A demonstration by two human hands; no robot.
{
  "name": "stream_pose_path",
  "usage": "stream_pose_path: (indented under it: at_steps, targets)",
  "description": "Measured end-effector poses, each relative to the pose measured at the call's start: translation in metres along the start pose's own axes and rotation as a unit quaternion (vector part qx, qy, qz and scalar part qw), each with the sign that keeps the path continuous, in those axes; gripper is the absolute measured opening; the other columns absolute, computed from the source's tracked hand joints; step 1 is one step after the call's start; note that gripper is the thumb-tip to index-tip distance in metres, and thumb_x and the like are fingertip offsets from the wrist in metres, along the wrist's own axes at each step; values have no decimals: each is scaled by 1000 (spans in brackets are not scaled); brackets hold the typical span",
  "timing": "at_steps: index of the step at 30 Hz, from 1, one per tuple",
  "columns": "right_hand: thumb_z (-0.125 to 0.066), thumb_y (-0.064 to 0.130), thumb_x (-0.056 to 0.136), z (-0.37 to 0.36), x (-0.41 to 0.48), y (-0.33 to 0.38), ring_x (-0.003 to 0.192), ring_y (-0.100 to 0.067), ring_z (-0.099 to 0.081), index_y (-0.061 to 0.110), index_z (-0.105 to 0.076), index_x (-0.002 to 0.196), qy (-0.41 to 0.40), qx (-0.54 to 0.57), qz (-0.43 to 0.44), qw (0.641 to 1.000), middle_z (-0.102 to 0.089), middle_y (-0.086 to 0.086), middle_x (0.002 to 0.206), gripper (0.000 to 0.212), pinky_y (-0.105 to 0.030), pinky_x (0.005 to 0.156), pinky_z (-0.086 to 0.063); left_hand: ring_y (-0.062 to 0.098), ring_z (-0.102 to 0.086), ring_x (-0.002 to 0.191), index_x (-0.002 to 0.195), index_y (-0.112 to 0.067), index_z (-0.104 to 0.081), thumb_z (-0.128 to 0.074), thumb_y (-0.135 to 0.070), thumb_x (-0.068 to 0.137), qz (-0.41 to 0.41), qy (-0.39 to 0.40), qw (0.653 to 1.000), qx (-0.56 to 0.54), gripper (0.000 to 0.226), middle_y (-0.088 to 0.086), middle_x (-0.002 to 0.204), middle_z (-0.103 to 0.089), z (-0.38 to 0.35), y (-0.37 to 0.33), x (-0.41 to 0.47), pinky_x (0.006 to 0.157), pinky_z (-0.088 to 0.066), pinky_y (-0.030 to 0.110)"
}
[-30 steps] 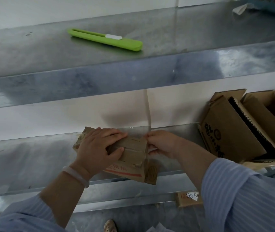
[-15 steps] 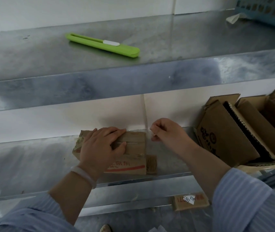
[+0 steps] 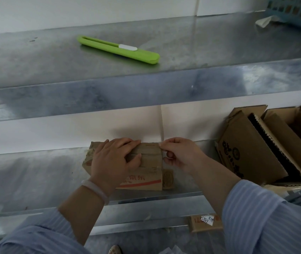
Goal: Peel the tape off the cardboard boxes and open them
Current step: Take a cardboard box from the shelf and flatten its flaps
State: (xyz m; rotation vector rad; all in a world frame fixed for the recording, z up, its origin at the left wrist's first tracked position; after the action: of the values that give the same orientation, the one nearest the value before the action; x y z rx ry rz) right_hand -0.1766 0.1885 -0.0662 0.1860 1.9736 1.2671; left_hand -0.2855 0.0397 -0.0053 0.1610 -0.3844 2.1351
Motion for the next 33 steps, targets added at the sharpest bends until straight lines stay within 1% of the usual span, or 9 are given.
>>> stream_pose_path:
  at_steps: [5, 9, 11, 14, 16, 18, 22, 27, 33]
  targets:
    - [-82, 19, 78, 15, -10, -7, 58, -12, -50, 7, -50, 103, -50, 6, -51, 997, -50, -7, 73, 42, -29, 50, -56, 14, -59, 105, 121, -35, -64, -36, -59, 85, 5, -16, 1000, 1, 51, -13, 117, -63, 2, -2, 1, 98, -44, 45]
    - [-63, 26, 95, 14, -18, -23, 69, -19, -64, 1, -65, 98, -58, -3, -9, 998, -66, -11, 85, 26, -32, 61, -60, 14, -56, 113, 123, -36, -61, -32, -60, 86, 54, -24, 998, 20, 53, -13, 122, -60, -1, -3, 0, 107, -35, 45]
    - [-56, 22, 98, 16, -24, -23, 78, -17, -71, 11, -70, 92, -74, -61, 61, 993, -74, -10, 92, 19, -32, 74, -60, 14, -52, 119, 127, -39, -57, -28, -61, 87, 80, -19, 996, 32, 54, -14, 127, -57, -4, -3, 2, 109, -30, 45]
    - [-61, 14, 95, 12, -38, -16, 78, 9, -66, 29, -70, 94, -61, -156, 159, 973, -73, 15, 83, 18, -8, 74, -51, 13, -45, 125, 132, -41, -50, -26, -61, 88, 101, -4, 994, 41, 53, -15, 132, -51, -8, -4, 4, 112, -26, 43]
    - [-66, 10, 91, 14, -39, -19, 74, 15, -63, 23, -72, 105, -72, -168, 184, 966, -67, 24, 79, 20, -1, 67, -46, 13, -45, 125, 132, -41, -49, -27, -61, 88, 108, -8, 993, 42, 53, -15, 132, -51, -8, -4, 4, 112, -26, 42]
    - [-67, 13, 91, 20, -36, -19, 79, 8, -66, 16, -73, 107, -105, -165, 174, 965, -71, 14, 85, 18, -6, 72, -50, 14, -47, 124, 131, -41, -51, -28, -60, 88, 108, -16, 993, 45, 53, -14, 130, -53, -6, -6, 2, 110, -27, 43]
    - [-64, 13, 92, 23, -25, -15, 89, -13, -70, 16, -74, 99, -110, -183, 147, 966, -74, 0, 92, 12, -35, 89, -57, 15, -48, 123, 131, -40, -52, -28, -59, 89, 102, -14, 993, 49, 51, -14, 130, -54, -6, -6, 1, 110, -29, 44]
    - [-64, 13, 93, 20, -25, -3, 86, -7, -66, 14, -71, 100, -92, -260, 174, 945, -72, 2, 93, 9, -13, 77, -52, 15, -51, 119, 129, -39, -53, -29, -60, 89, 96, -17, 994, 46, 51, -13, 127, -57, -5, -5, 2, 108, -34, 45]
    - [-63, 16, 93, 21, -18, -18, 75, -20, -69, 12, -66, 81, -92, -164, 93, 978, -70, -5, 78, 13, -42, 81, -60, 16, -52, 118, 128, -39, -54, -31, -59, 89, 97, -20, 994, 45, 49, -12, 125, -58, -5, -5, 3, 108, -34, 46]
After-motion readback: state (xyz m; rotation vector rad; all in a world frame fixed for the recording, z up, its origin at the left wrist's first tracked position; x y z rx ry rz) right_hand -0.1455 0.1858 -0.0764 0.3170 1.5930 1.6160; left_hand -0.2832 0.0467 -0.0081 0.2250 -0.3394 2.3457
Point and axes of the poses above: each hand's wrist, its own x-axis towards the middle knuckle, its own z-axis out of the back of the hand, y = z × x, the point moved 9 cm from there along x, towards the middle knuckle
